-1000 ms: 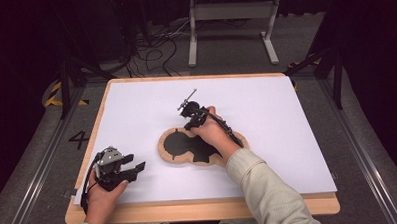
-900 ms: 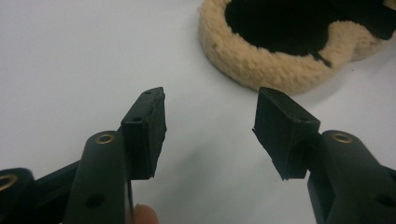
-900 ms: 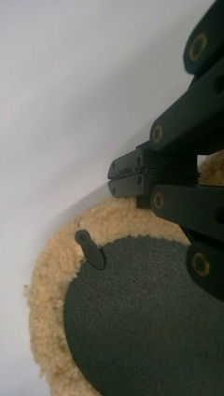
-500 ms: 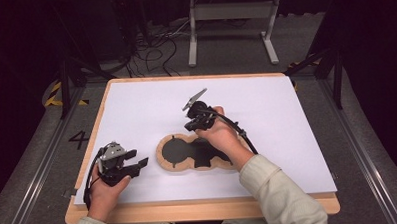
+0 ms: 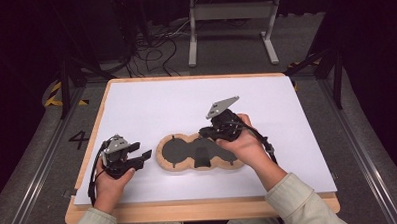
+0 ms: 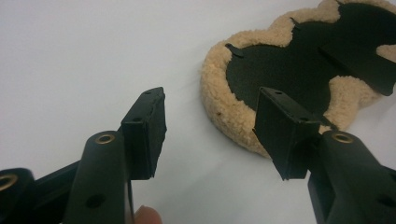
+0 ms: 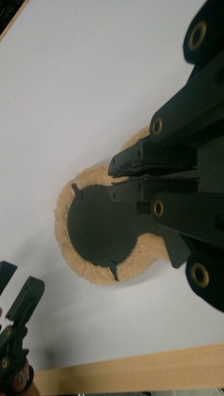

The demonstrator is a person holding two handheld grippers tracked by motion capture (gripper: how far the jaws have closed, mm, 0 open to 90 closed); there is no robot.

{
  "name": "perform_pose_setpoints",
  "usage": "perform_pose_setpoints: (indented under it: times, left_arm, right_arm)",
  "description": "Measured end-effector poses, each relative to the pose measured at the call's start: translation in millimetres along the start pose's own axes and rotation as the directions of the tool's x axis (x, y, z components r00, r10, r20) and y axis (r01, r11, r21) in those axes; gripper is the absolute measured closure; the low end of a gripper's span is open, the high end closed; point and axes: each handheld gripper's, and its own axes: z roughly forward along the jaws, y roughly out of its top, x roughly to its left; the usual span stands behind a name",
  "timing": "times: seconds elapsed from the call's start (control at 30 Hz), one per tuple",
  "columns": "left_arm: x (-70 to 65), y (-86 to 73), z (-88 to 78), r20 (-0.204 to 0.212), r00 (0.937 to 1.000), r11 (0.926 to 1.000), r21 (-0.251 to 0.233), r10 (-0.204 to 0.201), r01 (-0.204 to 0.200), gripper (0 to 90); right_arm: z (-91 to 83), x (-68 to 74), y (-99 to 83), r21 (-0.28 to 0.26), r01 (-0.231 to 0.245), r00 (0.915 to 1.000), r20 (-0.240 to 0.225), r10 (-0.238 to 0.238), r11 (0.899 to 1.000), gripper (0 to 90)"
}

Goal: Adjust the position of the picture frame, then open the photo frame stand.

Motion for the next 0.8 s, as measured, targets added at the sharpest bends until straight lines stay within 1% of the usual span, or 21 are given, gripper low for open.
perform_pose_setpoints:
  times: [0.1, 0.17, 0.27, 0.37, 0.4, 0.5, 0.53, 0.57, 0.6, 0.63, 0.7, 0.73, 0.8]
  left_arm:
    - [0.3, 0.0, 0.7, 0.002, 1.0000, 1.0000, 0.010, 0.001, -0.001, 43.9]
    - [0.2, 0.0, 0.6, 0.003, 1.0000, 1.0000, 0.010, 0.000, 0.000, 44.1]
    - [0.1, 0.2, 0.4, 0.005, 1.0000, 1.0000, 0.008, 0.001, -0.001, 44.5]
    - [0.0, 0.7, 1.6, 0.010, 1.0000, 1.0000, 0.007, 0.000, 0.000, 44.6]
    - [-0.2, 0.3, 2.3, 0.011, 0.9999, 0.9999, 0.015, 0.001, -0.001, 44.5]
    - [-1.0, -1.3, 3.6, 0.012, 0.9999, 0.9997, 0.022, -0.005, 0.004, 44.5]
    - [-1.0, -0.6, 3.4, 0.011, 0.9999, 0.9998, 0.019, -0.003, 0.003, 44.5]
    - [-1.0, 0.5, 3.1, 0.017, 0.9998, 0.9998, 0.016, -0.008, 0.008, 44.5]
    - [-1.2, 1.4, 3.2, 0.021, 0.9997, 0.9999, 0.008, -0.008, 0.008, 44.5]
    - [-1.5, 1.8, 3.7, 0.027, 0.9996, 0.9999, 0.005, -0.010, 0.010, 44.4]
    - [-2.2, 2.0, 5.9, 0.030, 0.9996, 0.9999, 0.014, -0.003, 0.002, 44.2]
    - [-2.6, 1.9, 7.1, 0.034, 0.9994, 0.9998, 0.021, 0.000, 0.000, 44.2]
    - [-2.9, 2.0, 8.1, 0.033, 0.9994, 0.9998, 0.020, -0.004, 0.004, 44.2]
  right_arm:
    - [-6.1, 5.0, -8.5, -0.008, 0.002, 0.9999, -0.016, -0.002, 1.000, 84.4]
    - [-9.3, 8.5, -13.4, -0.007, 0.005, 0.9998, -0.018, -0.005, 1.000, 83.9]
    - [-14.1, 12.7, -20.7, -0.023, 0.004, 0.9998, -0.022, -0.005, 1.000, 83.5]
    - [-19.1, 17.3, -29.2, -0.044, 0.018, 0.9998, -0.011, -0.018, 0.999, 83.5]
    - [-20.5, 18.3, -31.5, -0.052, 0.012, 0.9998, -0.014, -0.012, 0.999, 83.4]
    - [-25.8, 21.2, -41.3, -0.103, -0.016, 0.9992, -0.039, 0.012, 0.995, 83.6]
    - [-26.6, 21.9, -43.5, -0.109, -0.022, 0.9992, -0.037, 0.018, 0.994, 83.7]
    - [-26.4, 22.8, -44.1, -0.099, -0.018, 0.9995, -0.026, 0.015, 0.995, 83.0]
    - [-27.3, 24.7, -43.7, -0.080, 0.006, 0.9999, -0.008, -0.006, 0.997, 82.4]
    - [-30.2, 26.3, -43.7, -0.078, 0.021, 0.9997, 0.014, -0.020, 0.997, 82.3]
    - [-34.9, 28.5, -45.8, -0.080, 0.007, 0.9997, 0.022, -0.005, 0.997, 82.2]
    - [-35.9, 29.4, -47.0, -0.071, 0.014, 0.9995, 0.028, -0.013, 0.997, 82.2]
    - [-36.2, 30.5, -49.7, -0.055, 0.020, 0.9995, 0.026, -0.019, 0.998, 81.9]
